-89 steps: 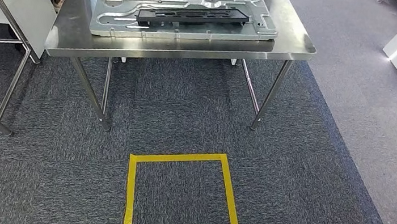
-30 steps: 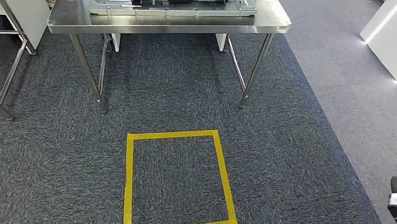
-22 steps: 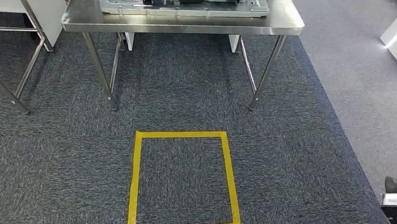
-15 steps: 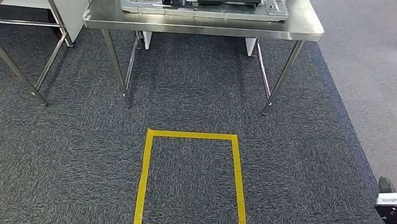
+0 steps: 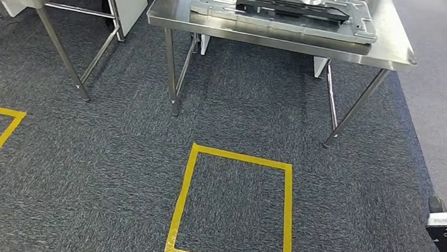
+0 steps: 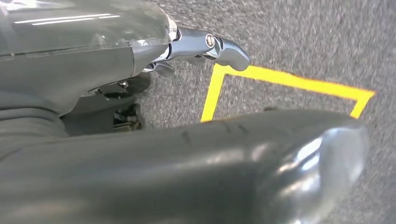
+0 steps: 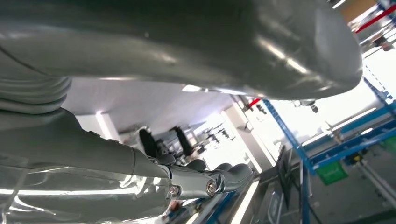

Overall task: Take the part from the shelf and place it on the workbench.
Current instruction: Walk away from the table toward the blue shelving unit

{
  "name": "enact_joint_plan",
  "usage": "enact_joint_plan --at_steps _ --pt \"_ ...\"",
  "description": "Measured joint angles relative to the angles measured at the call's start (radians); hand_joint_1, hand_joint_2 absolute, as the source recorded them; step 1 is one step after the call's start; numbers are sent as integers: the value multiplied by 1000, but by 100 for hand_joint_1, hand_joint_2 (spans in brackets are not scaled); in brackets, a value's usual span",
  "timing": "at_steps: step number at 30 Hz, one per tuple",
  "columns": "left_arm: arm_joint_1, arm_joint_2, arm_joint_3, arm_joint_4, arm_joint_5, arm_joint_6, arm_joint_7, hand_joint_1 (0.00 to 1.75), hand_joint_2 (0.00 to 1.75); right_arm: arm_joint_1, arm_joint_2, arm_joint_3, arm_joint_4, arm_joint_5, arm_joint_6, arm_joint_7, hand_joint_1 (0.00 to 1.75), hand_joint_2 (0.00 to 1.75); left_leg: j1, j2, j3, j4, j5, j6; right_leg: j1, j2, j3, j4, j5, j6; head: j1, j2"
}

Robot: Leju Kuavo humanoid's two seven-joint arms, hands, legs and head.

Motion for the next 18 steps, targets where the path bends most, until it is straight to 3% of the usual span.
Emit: enact_joint_plan --at_steps 1,3,4,6,7,9,11,13,14,16,18 --pt "0 -1 -1 0 -1 0 0 0 0 4 0 -4 -1 -2 1 -2 0 0 0 -13 0 3 -1 -2 -1 15 32 -72 37 -2 0 0" --pt "-3 -3 -5 0 -2 -1 1 0 0 12 1 -12 -4 -3 5 -5 0 0 -1 -38 -7 11 -2 -10 -4 54 81 -182 76 -7 0 0" --pt "-4 -4 -7 0 -2 -1 2 0 0 15 2 -16 -5 -3 7 -6 0 0 0 -49 -12 13 -2 -15 -3 65 90 -204 77 -10 0 0" --pt "-2 -4 -10 0 -2 -1 5 0 0 19 3 -21 -8 -3 12 -6 0 0 0 -70 -20 11 3 -27 -2 54 90 -207 76 -19 0 0" --pt "-1 -4 -11 0 -2 -1 6 0 0 19 3 -21 -10 -3 13 -6 0 0 0 -65 -22 14 0 -33 -3 42 91 -211 78 -25 0 0" --pt "-3 -4 -12 0 -3 -1 6 0 0 22 5 -22 -14 -3 16 -6 0 0 -5 -16 -46 63 -33 -43 -6 16 95 -218 81 -41 -1 0" --pt "-7 -4 -14 0 -5 -2 7 0 0 26 7 -24 -17 -2 19 -6 0 0 -2 40 -104 188 -102 -49 -2 -12 95 -219 80 -51 -1 0" --pt "-7 -4 -15 0 -7 -3 11 0 0 28 10 -29 -17 -2 29 -6 0 0 4 55 -156 301 -143 -54 1 -39 96 -219 78 -53 -1 0" --pt "-7 -4 -15 0 -8 -3 14 0 0 28 12 -32 -18 -2 36 -6 0 0 6 57 -158 308 -135 -55 2 -52 96 -219 78 -53 -1 0" --pt "-8 -3 -15 0 -7 -3 17 0 0 27 15 -39 -20 -2 52 -6 0 0 7 76 -98 198 -72 -51 4 -77 101 -218 76 -50 -1 0" --pt "-13 -2 -16 0 -7 -4 19 0 0 26 17 -44 -22 -2 64 -5 0 0 0 118 -24 56 -24 -41 9 -99 108 -217 71 -42 -1 0"
